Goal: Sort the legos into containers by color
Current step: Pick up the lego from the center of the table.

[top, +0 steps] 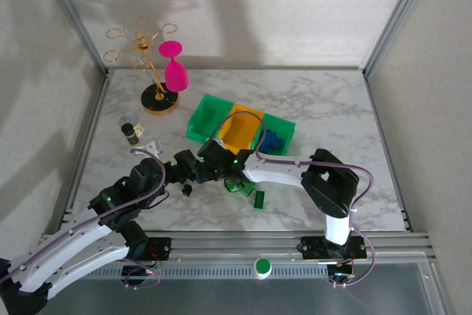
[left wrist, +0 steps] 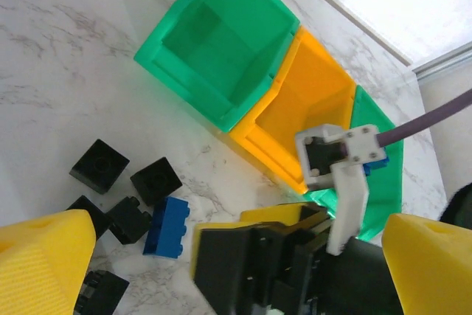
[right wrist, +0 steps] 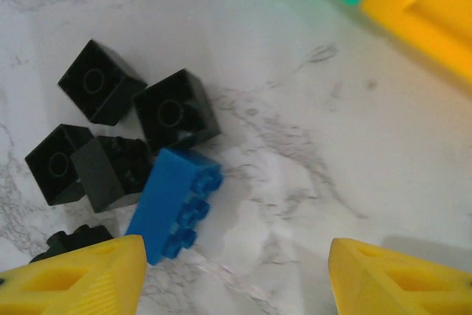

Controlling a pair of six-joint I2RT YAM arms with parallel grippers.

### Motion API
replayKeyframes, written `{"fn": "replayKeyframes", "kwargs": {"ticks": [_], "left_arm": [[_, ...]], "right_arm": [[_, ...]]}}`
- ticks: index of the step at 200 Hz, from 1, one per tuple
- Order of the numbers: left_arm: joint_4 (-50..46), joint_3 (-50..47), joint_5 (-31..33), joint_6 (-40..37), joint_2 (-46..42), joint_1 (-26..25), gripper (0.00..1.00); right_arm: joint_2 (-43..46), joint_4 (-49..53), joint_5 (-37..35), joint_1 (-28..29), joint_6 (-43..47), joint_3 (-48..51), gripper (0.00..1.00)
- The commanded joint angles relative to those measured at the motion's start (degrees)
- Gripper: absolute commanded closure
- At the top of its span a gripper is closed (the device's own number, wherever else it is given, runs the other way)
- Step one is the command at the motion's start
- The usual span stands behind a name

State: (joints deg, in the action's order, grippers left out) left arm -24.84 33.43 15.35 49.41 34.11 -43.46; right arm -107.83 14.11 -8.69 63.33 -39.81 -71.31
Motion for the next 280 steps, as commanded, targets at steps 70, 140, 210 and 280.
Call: {"fn": "replayKeyframes", "kwargs": {"ticks": [70,140,210,280], "left_arm": [[-2.8,-1.1,3.8,1.91,-1.24,-0.04,0.0],[-1.49,-1.39,3.46,2.01,-0.64,0.04,0.0],[-0.5,-1.67,2.66,2.18,0.07,0.04,0.0],[-0.23,-1.35,2.4,1.83,-0.01,0.04,0.01]], "right_arm": [[-7.5,-0.72,0.95,1.02,-1.15,-5.56,0.36],[-6.18,3.36,-3.54,1.04,-0.81,-4.41,0.48],[-7.56,4.35,-3.09,1.58,-0.44,-5.86,0.64],[-4.41,5.33,-4.89,1.61,-0.11,-4.76,0.76]]}}
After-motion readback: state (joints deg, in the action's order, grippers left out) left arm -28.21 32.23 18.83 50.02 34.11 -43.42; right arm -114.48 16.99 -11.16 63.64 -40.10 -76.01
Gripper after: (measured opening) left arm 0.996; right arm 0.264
